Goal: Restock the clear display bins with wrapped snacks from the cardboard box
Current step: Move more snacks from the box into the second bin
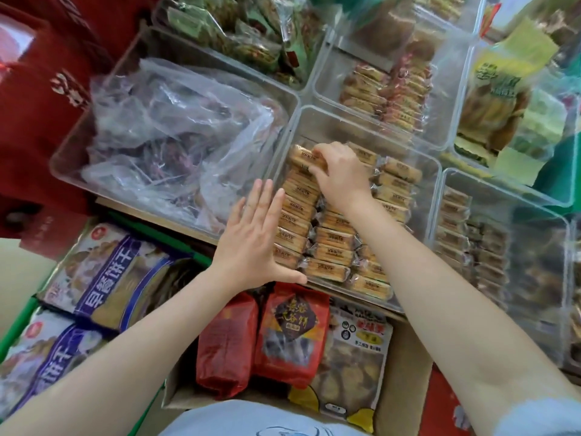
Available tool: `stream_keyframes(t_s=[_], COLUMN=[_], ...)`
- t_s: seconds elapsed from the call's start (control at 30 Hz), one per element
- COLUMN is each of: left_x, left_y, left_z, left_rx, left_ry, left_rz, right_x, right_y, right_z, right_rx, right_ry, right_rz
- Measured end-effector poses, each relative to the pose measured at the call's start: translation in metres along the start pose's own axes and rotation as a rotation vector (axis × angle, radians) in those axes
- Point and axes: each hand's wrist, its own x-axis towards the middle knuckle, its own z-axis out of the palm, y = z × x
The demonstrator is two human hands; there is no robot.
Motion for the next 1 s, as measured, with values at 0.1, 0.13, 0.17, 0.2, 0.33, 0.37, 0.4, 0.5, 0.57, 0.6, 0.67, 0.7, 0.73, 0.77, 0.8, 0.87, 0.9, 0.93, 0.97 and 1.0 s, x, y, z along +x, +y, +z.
stream_keyframes(t_s=[0.1, 0.13, 0.17, 0.2, 0.33, 0.37, 0.4, 0.5, 0.57, 0.6, 0.67, 0.7, 0.73, 0.77, 0.8, 0.87, 0.9, 0.93, 0.97, 1.0], left_x=[0.0, 0.0, 0.0, 0.0, 0.0, 0.0, 0.0, 0.0, 0.0, 0.0, 0.0, 0.0, 0.001, 0.001, -0.001, 0.001, 0.0, -0.002, -0.003, -0.006], left_y=[0.0, 0.0, 0.001, 0.001, 0.0, 0.0, 0.0, 0.001, 0.001, 0.001, 0.002, 0.002, 0.002, 0.003, 0.004, 0.004, 0.005, 0.006, 0.007, 0.008], left_z=[0.0, 0.0, -0.001, -0.001, -0.002, -0.002, -0.001, -0.002, -0.002, -0.002, -0.003, -0.004, -0.006, -0.007, -0.008, -0.01, -0.011, -0.012, -0.013, -0.013], left_rx=[0.006, 0.005, 0.007, 0.008, 0.002, -0.001, -0.003, -0.009, -0.01, -0.007, -0.002, -0.005, -0.008, -0.012, -0.012, -0.024, -0.026, -0.025, -0.02, -0.014], left_ry=[-0.005, -0.01, -0.014, -0.014, -0.004, -0.005, -0.005, 0.0, -0.002, -0.008, -0.011, -0.015, -0.023, -0.031, -0.03, -0.028, -0.029, -0.03, -0.03, -0.017], left_rz=[-0.004, -0.005, -0.007, -0.008, -0.008, -0.009, -0.011, -0.016, -0.017, -0.018, -0.025, -0.029, -0.033, -0.039, -0.041, -0.051, -0.055, -0.06, -0.068, -0.072], right_x=[0.003, 0.003, 0.003, 0.003, 0.005, 0.007, 0.009, 0.016, 0.013, 0.008, -0.005, -0.01, -0.016, -0.02, -0.028, -0.044, -0.06, -0.078, -0.097, -0.116], right_y=[0.001, 0.0, -0.001, -0.001, 0.0, -0.001, -0.003, -0.01, -0.011, -0.01, -0.007, -0.005, -0.004, -0.003, -0.004, -0.009, -0.011, -0.012, -0.011, -0.008], right_z=[0.007, 0.01, 0.012, 0.014, 0.012, 0.01, 0.008, 0.006, 0.006, 0.008, 0.013, 0.015, 0.017, 0.017, 0.015, 0.01, 0.007, 0.004, 0.0, -0.005], right_rx=[0.004, 0.024, 0.042, 0.049, -0.085, -0.144, -0.196, -0.281, -0.314, -0.333, -0.337, -0.341, -0.353, -0.369, -0.384, -0.363, -0.312, -0.224, -0.114, -0.004], right_ry=[-0.047, -0.044, -0.036, -0.03, -0.125, -0.178, -0.225, -0.296, -0.288, -0.277, -0.253, -0.255, -0.266, -0.279, -0.286, -0.273, -0.237, -0.199, -0.167, -0.15], right_rz=[0.054, 0.067, 0.076, 0.078, 0.002, -0.015, -0.023, -0.029, -0.046, -0.057, -0.06, -0.049, -0.037, -0.03, -0.033, -0.072, -0.099, -0.119, -0.122, -0.109])
